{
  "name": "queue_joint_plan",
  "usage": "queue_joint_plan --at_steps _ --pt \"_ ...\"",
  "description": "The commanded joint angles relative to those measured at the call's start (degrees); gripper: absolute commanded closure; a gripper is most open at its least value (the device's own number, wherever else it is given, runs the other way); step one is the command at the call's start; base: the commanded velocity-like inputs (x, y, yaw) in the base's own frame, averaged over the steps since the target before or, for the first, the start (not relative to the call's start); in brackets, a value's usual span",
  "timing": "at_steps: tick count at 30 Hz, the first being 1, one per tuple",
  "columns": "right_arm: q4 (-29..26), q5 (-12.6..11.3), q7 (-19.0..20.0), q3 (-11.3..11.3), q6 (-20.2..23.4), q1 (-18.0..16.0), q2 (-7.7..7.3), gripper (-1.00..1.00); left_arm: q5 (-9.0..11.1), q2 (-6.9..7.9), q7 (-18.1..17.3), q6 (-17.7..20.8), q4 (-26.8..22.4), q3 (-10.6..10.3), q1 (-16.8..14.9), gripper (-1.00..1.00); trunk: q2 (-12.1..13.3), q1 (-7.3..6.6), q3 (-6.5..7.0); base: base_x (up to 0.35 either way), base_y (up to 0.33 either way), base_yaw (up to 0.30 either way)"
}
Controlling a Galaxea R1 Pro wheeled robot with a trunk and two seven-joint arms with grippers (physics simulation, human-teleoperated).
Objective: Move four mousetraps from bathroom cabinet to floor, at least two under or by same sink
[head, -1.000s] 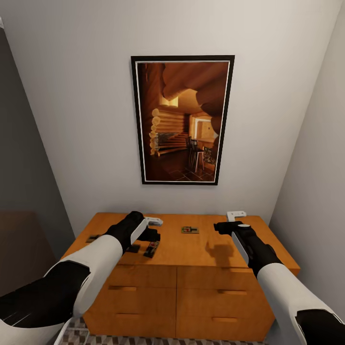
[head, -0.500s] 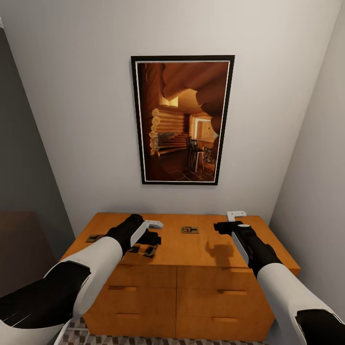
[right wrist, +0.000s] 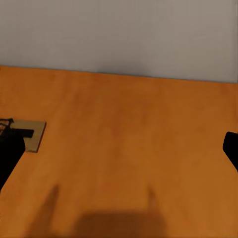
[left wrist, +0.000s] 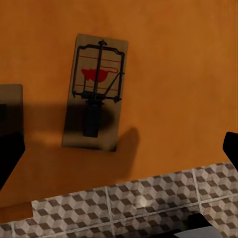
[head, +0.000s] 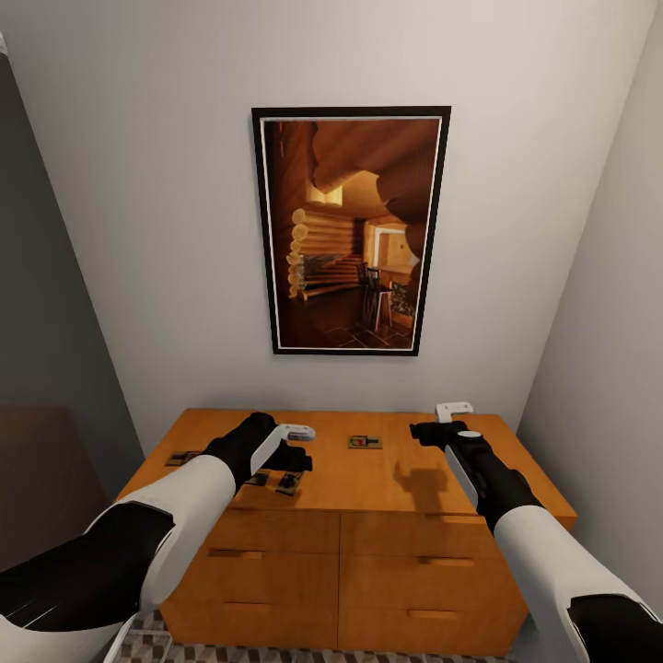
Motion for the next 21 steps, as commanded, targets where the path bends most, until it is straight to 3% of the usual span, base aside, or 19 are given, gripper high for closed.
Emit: queue_joint_plan --at_steps 1,21 --pt "0.00 -0.03 0.00 -0.02 -0.06 0.00 0.00 -1.00 0.00 0.00 -0.03 0.00 0.00 0.00 0.00 -1.00 0.00 0.00 0.00 0.000 0.000 0.000" --pt "0.03 0.14 0.00 -0.11 -0.37 0.00 0.00 -1.00 0.00 0.00 -0.15 -1.85 -0.07 0.00 0.00 -1.00 0.00 0.00 0.00 0.000 0.000 0.000"
